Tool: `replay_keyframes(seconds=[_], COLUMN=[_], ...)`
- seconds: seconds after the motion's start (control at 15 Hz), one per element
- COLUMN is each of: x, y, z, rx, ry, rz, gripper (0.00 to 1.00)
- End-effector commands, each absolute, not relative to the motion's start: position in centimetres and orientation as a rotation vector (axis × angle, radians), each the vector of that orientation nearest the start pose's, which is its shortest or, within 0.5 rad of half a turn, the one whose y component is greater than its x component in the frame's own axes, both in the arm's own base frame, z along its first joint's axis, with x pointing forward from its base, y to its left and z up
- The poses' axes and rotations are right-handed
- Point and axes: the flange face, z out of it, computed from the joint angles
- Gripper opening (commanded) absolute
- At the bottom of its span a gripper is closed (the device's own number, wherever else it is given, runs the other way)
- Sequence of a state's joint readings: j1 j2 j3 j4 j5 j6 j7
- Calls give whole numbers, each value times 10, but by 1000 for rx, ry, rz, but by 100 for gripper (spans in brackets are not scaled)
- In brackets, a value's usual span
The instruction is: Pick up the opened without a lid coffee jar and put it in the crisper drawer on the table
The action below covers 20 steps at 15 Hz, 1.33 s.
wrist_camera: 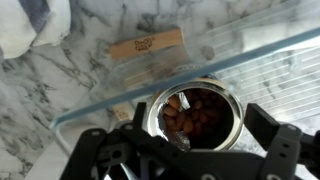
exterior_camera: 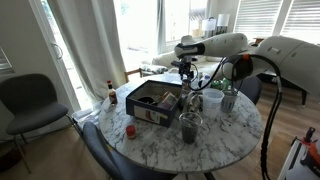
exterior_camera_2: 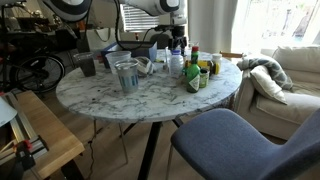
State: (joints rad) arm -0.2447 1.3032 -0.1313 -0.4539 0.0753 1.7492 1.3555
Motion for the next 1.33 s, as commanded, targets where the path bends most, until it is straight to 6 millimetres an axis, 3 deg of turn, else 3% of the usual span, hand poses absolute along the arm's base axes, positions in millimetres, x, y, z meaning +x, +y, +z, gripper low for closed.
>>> replay_keyframes(seconds=[0.0, 0.6, 0.93, 1.2, 1.27], x=[765, 740, 741, 742, 743], y=[-223, -208, -204, -208, -203], z=[265, 329, 365, 387, 380], rx=[-2279, -2770, -3052, -3172, -3120], ry=[2322, 1991, 1616, 1247, 1397], rz=[50, 266, 226, 195, 201], gripper=[100, 100, 100, 100, 100])
